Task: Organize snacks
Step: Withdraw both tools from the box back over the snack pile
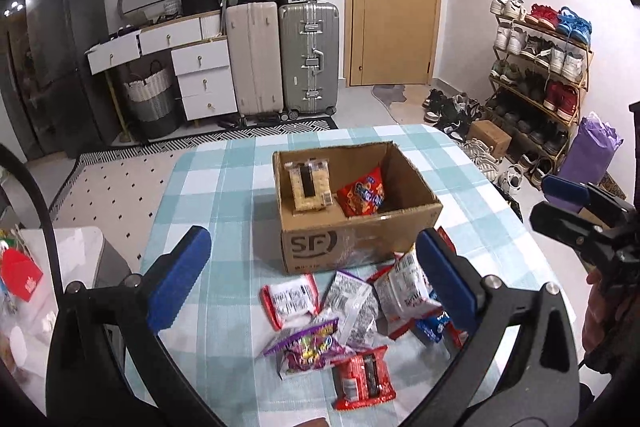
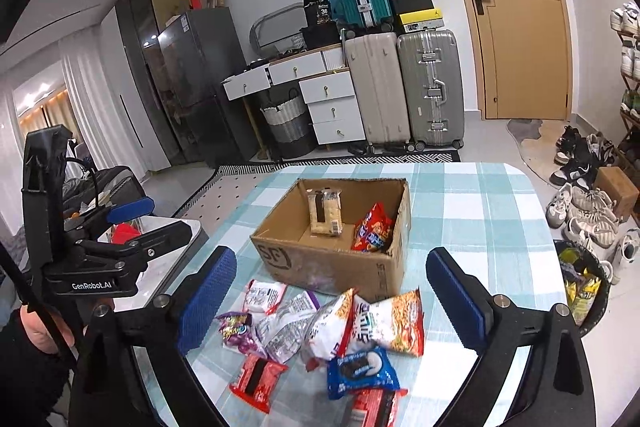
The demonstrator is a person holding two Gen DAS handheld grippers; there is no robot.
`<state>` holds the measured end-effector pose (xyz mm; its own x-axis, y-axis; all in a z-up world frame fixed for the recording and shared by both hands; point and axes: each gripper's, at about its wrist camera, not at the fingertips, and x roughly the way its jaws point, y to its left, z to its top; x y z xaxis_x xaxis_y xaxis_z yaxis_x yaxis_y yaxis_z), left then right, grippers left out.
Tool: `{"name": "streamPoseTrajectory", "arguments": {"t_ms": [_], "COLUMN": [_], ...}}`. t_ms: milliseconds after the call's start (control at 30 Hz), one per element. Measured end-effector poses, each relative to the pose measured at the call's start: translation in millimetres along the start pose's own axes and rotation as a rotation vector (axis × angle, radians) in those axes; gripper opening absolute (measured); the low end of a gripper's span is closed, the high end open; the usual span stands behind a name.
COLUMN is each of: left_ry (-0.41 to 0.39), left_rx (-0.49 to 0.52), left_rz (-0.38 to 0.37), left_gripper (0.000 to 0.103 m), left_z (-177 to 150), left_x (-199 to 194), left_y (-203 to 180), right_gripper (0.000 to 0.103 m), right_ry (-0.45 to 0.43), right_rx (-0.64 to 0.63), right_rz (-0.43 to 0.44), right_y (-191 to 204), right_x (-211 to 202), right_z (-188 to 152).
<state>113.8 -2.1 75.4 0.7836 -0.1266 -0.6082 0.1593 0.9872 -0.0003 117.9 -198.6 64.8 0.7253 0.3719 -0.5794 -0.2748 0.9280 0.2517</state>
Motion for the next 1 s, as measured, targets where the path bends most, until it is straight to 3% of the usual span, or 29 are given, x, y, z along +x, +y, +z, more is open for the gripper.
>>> {"name": "streamPoseTrajectory", "arguments": {"t_ms": [433, 767, 1000], "left_ry": [0.066, 0.107, 0.153], "left_rx": [-0.048, -0.104, -0.107], "left_rz": [0.013, -0.005, 0.0], "left_gripper": [0.102, 0.102, 0.102], "left_z": [-55, -93, -112], "left_x": [6, 32, 62], "left_y": [21, 35, 39], "right_gripper": [0.098, 0.098, 0.098], "right_ry": [0.022, -0.019, 0.012], "right_rx": [0.037, 0.044, 0.054], "right_rz": [0.021, 0.015, 0.013], "right_y": [-1, -2, -7], "right_x": [-13, -13, 2], "right_z": [-42, -73, -89]}}
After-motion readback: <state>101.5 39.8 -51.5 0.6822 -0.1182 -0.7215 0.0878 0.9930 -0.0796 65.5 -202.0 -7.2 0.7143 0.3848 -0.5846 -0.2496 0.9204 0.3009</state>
